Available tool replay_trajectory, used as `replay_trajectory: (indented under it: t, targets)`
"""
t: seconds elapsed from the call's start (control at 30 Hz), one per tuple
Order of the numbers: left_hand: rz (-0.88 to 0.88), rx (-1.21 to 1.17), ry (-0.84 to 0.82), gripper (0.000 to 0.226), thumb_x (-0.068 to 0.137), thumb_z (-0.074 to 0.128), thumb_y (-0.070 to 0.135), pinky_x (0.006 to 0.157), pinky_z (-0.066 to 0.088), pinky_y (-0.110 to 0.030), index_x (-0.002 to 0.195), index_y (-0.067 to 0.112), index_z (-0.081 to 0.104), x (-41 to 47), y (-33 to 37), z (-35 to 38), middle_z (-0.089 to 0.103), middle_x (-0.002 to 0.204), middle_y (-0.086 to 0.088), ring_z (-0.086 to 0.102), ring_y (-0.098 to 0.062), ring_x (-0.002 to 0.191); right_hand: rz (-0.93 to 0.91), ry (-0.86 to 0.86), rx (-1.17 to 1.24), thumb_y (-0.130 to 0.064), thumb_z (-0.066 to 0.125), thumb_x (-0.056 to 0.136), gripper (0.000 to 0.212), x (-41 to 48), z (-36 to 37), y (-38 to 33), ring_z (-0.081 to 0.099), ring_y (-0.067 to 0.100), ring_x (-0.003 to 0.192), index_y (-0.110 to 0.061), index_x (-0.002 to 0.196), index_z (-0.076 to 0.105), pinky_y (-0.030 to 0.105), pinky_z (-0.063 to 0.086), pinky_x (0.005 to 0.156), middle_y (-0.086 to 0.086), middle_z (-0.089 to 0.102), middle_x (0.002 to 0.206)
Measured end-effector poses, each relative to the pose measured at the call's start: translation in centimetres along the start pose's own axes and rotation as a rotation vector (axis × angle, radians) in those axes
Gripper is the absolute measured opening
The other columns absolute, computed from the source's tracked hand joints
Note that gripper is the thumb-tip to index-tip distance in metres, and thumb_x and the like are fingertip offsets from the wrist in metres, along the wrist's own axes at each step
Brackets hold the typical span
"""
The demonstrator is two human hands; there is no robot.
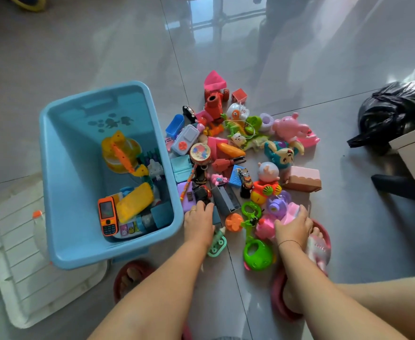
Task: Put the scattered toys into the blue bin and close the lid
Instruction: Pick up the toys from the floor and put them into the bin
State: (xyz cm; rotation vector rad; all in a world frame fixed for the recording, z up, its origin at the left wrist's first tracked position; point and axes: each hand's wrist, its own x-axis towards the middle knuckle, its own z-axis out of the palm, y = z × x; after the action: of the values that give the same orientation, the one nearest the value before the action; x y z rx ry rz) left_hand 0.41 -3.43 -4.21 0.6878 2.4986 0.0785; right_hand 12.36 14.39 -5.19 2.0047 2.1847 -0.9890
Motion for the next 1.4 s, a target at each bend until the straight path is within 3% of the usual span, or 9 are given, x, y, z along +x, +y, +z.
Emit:
replay_trajectory:
  t: [0.17,0.33,0.5,0.6,0.77,0.87,1.1,1.3,1.4]
  targets:
    - [0.058,-0.207,0.077,0.062,0.083,0.066,0.03,0.096,0.041,-0.039,0.137,0.019,0.039,-0.3,1.2,-2.1,0.045,0.127,-0.005,0.047,-0.025,0.117,0.005,0.149,0.178,-0.006,0.061,0.078,0.061,-0.8,-1.6,-2.0,0.037,0.039,0.127,-0.009,0.135,0.039,0.04,0.025,0.106,0.022,0.044,0.137]
    - [0.241,-0.511,0.448,0.062,0.08,0.07,0.023,0.095,0.047,-0.037,0.136,0.02,0.043,-3.5,2.9,-8.2,0.049,0.124,-0.003,0.048,-0.02,0.114,-0.161,0.205,0.436,-0.006,0.062,0.073,0.067,-4.0,-4.8,-8.1,0.045,0.032,0.123,-0.014,0.135,0.038,0.037,0.04,0.098,0.014,0.046,0.135]
    - [0.038,-0.696,0.96,0.06,0.079,0.071,0.029,0.094,0.04,-0.018,0.131,0.01,0.05,-7.1,-0.3,-15.2,0.051,0.119,-0.011,0.048,-0.013,0.109,-0.489,-0.132,0.744,-0.016,0.063,0.072,0.061,-10.4,-5.3,-15.9,0.051,0.017,0.116,-0.025,0.128,0.04,0.044,0.045,0.101,-0.001,0.05,0.126]
    - [-0.278,-0.713,1.047,0.063,0.075,0.076,0.024,0.095,0.042,-0.029,0.131,0.012,0.05,-7.8,-5.2,-16.5,0.051,0.119,-0.015,0.053,-0.026,0.109,-0.572,-0.427,0.785,-0.019,0.065,0.074,0.068,-14.5,-4.4,-19.1,0.053,0.013,0.112,-0.024,0.135,0.035,0.033,0.048,0.095,0.001,0.047,0.131]
    - [-0.525,-0.644,0.924,0.066,0.078,0.072,0.03,0.096,0.046,-0.046,0.135,0.013,0.044,-8.3,-11.3,-14.7,0.047,0.128,-0.014,0.051,-0.033,0.115,-0.611,-0.716,0.737,-0.017,0.065,0.08,0.07,-18.8,-1.9,-20.6,0.048,0.015,0.116,-0.018,0.14,0.03,0.024,0.04,0.093,-0.002,0.045,0.124]
    - [-0.54,-0.583,0.871,0.07,0.078,0.071,0.033,0.099,0.039,-0.047,0.137,0.008,0.041,-8.3,-10.9,-13.5,0.045,0.133,-0.017,0.046,-0.036,0.121,-0.634,-0.635,0.68,-0.019,0.063,0.084,0.057,-18.4,-0.8,-19.2,0.045,0.009,0.116,-0.016,0.135,0.038,0.018,0.037,0.097,-0.005,0.045,0.125]
    - [0.223,-0.455,0.915,0.038,0.085,0.06,0.028,0.102,0.037,-0.033,0.118,0.01,0.052,-8.4,-0.5,-8.0,0.056,0.12,-0.015,0.049,-0.025,0.114,-0.41,-0.287,0.302,-0.012,0.065,0.079,0.046,-9.5,-0.1,-9.2,0.048,0.025,0.116,-0.01,0.123,0.053,0.029,0.035,0.098,0.014,0.052,0.125]
    - [0.122,-0.259,0.345,0.053,0.073,0.067,0.043,0.082,0.05,-0.033,0.117,0.02,0.05,-6.7,0.1,1.3,0.057,0.114,-0.004,0.059,-0.026,0.099,-0.518,-0.38,-0.265,-0.026,0.075,0.067,0.066,-5.0,1.8,-2.6,0.041,0.03,0.125,-0.022,0.128,0.051,0.045,0.034,0.105,0.008,0.046,0.132]
    - [-0.041,-0.202,0.001,0.066,0.076,0.067,0.047,0.095,0.04,-0.037,0.132,0.021,0.043,-6.1,-0.7,3.2,0.049,0.127,-0.003,0.049,-0.027,0.116,-0.607,-0.402,-0.454,-0.032,0.076,0.069,0.073,-4.1,2.8,-1.9,0.034,0.03,0.131,-0.028,0.135,0.044,0.045,0.029,0.109,0.008,0.039,0.139]
